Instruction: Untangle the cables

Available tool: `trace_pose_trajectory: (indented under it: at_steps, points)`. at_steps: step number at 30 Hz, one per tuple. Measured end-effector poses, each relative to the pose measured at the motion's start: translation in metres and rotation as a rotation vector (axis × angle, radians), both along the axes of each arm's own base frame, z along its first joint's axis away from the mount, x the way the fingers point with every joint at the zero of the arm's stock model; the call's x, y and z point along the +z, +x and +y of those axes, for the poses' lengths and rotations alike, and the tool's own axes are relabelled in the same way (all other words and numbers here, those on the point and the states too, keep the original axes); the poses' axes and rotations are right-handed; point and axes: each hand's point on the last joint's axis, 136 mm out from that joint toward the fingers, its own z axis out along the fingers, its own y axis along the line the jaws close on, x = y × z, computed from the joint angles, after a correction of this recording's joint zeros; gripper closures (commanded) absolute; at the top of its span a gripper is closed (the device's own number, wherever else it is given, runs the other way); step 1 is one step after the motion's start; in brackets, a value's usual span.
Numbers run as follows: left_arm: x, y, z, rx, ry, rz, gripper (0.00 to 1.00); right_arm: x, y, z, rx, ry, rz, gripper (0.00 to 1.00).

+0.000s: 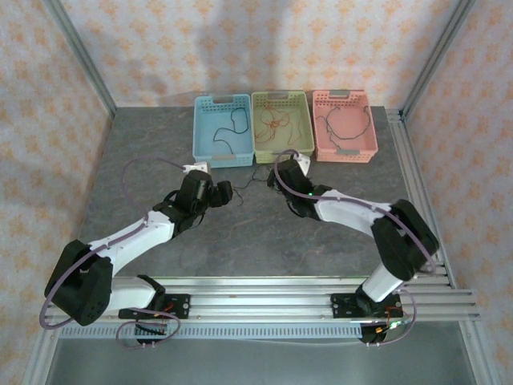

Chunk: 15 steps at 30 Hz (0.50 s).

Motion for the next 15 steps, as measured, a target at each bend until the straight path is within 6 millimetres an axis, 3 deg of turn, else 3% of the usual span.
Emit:
trace_pose_trajectory:
  at_steps: [5,15]
  points:
    - [0.000,0.000,0.000,0.000,0.000,-0.001,0.20,-0.029,0.013,0.012,-0.072,0.058,0.076,0.45]
    - [0.001,0.000,0.000,0.002,0.001,-0.002,0.20,-0.056,0.031,0.028,-0.172,0.153,0.134,0.48]
